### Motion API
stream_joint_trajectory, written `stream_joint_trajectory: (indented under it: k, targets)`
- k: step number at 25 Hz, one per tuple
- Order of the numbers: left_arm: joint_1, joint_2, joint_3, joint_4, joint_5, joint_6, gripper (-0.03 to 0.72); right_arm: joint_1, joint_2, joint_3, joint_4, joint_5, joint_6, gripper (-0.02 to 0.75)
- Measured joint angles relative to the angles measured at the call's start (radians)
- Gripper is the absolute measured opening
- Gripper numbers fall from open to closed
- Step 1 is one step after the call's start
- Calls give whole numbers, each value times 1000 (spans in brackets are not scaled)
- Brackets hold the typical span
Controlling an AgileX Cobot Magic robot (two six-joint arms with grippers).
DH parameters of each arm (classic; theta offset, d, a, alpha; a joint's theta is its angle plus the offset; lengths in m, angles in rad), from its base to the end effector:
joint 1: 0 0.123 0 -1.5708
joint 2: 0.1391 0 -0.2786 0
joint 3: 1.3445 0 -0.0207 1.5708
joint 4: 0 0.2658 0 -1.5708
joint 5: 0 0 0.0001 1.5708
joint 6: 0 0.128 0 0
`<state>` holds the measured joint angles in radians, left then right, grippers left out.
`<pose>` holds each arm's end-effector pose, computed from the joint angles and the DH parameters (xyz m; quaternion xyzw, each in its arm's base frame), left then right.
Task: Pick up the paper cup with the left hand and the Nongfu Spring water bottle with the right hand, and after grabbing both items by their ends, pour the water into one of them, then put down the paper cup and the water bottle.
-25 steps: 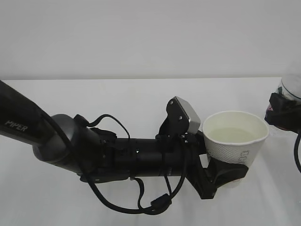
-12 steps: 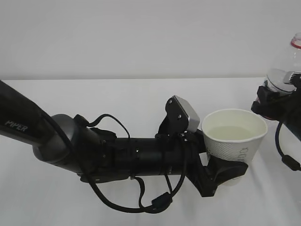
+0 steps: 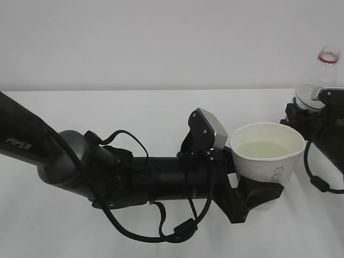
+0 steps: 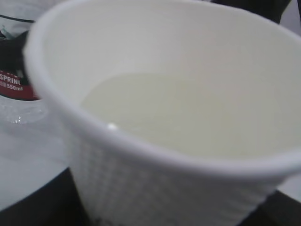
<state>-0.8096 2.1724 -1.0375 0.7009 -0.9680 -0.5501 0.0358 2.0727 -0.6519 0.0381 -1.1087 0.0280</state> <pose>0.2576 -0.3689 0.0860 0.4213 0.6409 -0.4595 0.4479 0.3738 0.0090 0.0641 0.0142 0.7819 0.0118 0.6231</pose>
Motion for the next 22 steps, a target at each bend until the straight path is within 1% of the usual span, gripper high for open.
stream_joint_trajectory:
  k: [7,9,14,19,22]
  targets:
    - [0,0,0,-1,0,0,519,0,12,0,6,-10,0,402]
    - [0,0,0,-1,0,0,519,0,12,0,6,-10,0,414]
    - [0,0,0,-2,0,0,519,0,12,0,6,-12,0,486]
    - [0,0,0,-3,0,0,519,0,14,0,9,-12,0,522]
    - [0,0,0,-3,0,0,519,0,14,0,18,-14,0,577]
